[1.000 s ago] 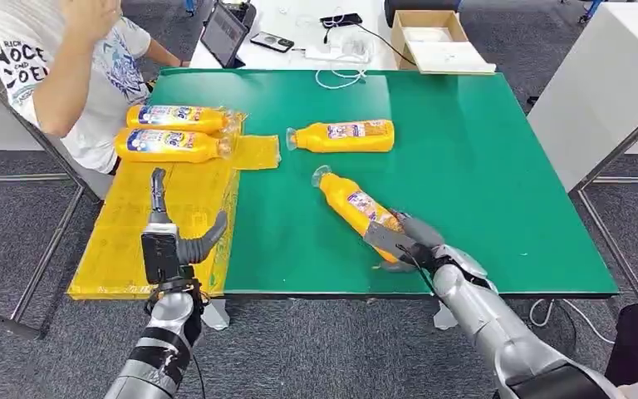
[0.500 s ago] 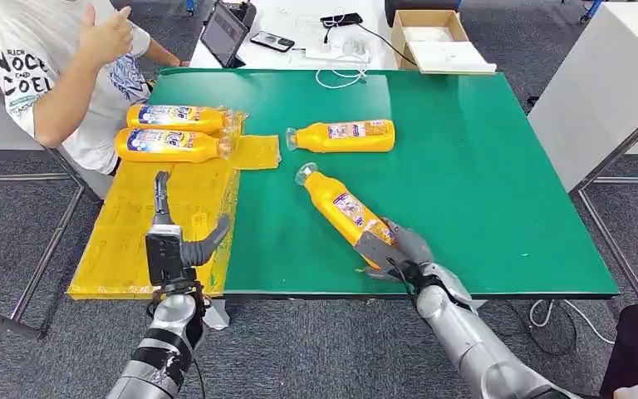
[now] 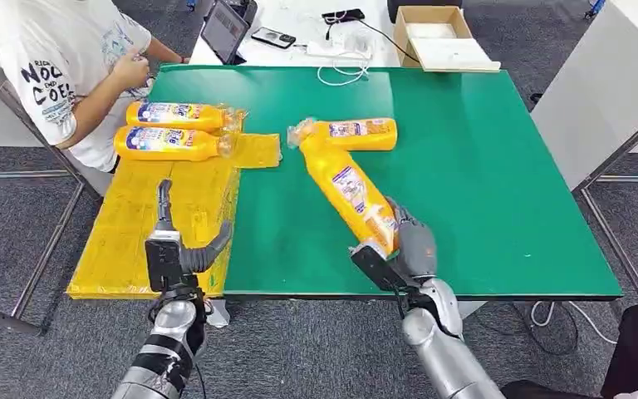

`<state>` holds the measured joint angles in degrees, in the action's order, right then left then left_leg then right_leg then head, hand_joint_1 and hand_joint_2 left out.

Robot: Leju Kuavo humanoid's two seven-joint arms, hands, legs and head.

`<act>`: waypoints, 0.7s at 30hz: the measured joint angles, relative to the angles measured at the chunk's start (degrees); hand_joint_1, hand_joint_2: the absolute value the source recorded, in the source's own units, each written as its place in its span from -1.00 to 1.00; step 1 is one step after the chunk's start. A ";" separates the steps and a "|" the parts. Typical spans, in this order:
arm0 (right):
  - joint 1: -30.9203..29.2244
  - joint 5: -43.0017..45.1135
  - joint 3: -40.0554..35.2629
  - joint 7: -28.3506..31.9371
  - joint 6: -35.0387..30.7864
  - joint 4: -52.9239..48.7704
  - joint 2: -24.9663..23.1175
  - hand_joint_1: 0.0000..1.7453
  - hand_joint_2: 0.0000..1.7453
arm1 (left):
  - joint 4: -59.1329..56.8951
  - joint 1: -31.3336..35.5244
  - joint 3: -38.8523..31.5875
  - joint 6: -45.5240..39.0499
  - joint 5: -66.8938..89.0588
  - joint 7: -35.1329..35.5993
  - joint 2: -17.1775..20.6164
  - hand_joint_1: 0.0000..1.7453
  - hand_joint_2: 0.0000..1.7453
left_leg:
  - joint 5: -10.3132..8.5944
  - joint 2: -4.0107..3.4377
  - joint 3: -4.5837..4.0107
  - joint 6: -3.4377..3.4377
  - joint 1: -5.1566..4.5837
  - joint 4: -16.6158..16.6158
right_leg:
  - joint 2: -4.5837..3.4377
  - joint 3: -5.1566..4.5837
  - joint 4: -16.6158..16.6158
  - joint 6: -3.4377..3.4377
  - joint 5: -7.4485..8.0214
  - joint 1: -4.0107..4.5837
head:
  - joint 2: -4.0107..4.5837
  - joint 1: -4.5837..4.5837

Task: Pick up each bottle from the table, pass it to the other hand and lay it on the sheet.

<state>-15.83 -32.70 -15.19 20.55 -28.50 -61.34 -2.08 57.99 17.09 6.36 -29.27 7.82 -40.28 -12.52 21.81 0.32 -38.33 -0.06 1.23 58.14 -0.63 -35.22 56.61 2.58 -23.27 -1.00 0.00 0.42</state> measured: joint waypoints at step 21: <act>8.18 1.92 4.35 14.87 -2.00 -14.00 -2.95 0.98 1.00 | -1.62 0.28 -0.89 41.59 -20.07 11.00 -1.99 -1.00 1.00 | 0.08 0.01 -0.07 -0.01 -0.02 0.00 | 0.00 -0.05 -0.01 0.00 -0.02 -0.02 | 0.00 0.02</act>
<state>-7.65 -30.77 -10.84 35.41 -30.51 -75.34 -5.03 56.37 17.37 5.47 12.32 -12.25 -29.28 -14.51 21.89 0.33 -38.40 -0.07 1.21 58.14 -0.63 -35.27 56.60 2.58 -23.28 -1.02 0.00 0.44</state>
